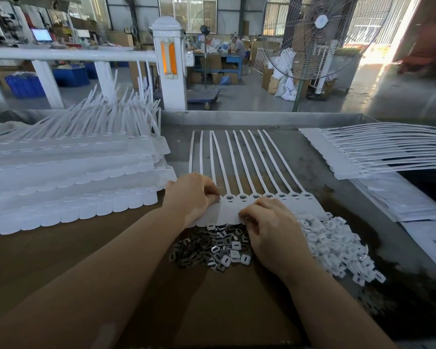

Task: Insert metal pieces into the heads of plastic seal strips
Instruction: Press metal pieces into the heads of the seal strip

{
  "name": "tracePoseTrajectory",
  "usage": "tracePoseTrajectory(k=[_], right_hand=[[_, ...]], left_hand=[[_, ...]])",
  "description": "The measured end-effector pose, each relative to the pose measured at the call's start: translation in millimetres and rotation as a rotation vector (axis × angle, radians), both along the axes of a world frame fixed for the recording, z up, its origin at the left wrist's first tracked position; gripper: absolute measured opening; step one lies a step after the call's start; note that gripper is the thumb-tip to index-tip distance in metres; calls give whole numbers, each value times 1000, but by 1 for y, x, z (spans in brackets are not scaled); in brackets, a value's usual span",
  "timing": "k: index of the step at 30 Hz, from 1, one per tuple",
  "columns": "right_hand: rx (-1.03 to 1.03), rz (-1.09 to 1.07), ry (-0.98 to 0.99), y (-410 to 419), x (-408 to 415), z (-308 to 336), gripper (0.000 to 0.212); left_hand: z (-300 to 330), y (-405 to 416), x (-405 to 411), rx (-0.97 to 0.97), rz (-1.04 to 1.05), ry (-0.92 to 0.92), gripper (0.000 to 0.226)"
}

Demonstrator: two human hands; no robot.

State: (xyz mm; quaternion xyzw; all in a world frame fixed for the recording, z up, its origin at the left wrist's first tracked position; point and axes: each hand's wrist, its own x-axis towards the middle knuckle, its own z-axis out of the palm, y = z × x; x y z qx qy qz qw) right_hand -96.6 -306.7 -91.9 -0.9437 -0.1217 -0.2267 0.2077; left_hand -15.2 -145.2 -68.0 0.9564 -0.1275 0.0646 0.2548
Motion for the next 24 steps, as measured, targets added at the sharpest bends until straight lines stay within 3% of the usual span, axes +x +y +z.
tracePoseTrajectory(k=[5,13,21,24], right_hand=[[6,1,9,1,2,-1,13],[6,7,12,0,1,-1,13],[18,3,0,-1,0,-1,13],[10,2,11,-1,1,-1,15]], left_hand=[[-5,-3,2,61,17,-67,13],[-9,-4,2,322,-105,-255,24],[-8,12,-5,337,-266,-193,32],[-8,16,-6,241,-257,-160,30]])
